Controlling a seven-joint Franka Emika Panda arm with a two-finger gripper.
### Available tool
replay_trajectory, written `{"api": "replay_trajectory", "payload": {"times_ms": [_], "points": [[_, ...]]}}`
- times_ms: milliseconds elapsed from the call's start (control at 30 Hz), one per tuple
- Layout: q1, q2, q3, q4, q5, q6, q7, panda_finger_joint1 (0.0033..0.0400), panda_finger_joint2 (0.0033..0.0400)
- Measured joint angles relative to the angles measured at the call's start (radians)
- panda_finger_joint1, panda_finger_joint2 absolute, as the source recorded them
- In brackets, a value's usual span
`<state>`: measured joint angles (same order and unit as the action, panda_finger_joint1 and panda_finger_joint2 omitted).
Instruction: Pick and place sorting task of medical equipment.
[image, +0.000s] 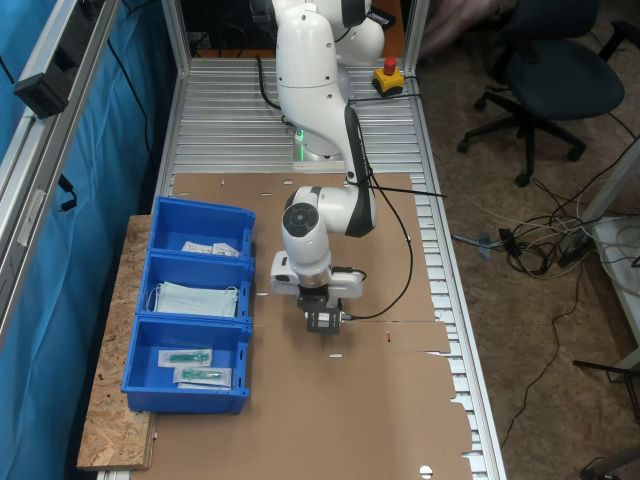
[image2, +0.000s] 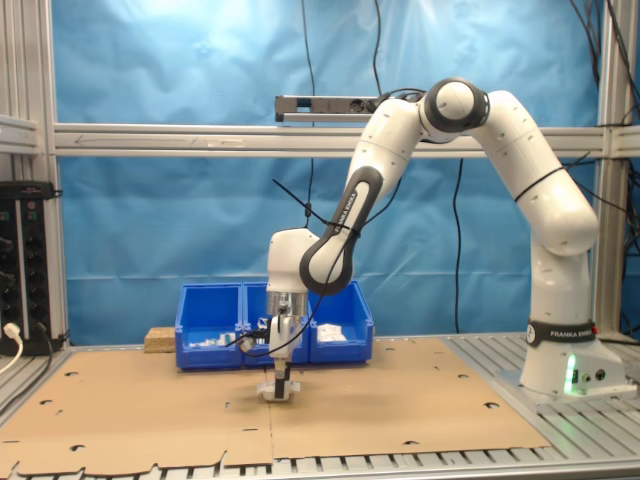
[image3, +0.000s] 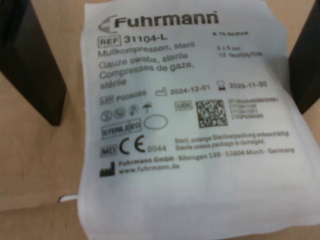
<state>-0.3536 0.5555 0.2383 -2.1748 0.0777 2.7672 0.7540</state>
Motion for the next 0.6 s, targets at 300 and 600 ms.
{"api": "replay_trajectory", "payload": {"times_ms": [300, 600], "points": [[0.000, 0.000, 0.000, 0.000, 0.000, 0.000, 0.000, 0.0400, 0.0400], [0.000, 0.000, 0.000, 0.000, 0.000, 0.000, 0.000, 0.0352, 0.0352]]}}
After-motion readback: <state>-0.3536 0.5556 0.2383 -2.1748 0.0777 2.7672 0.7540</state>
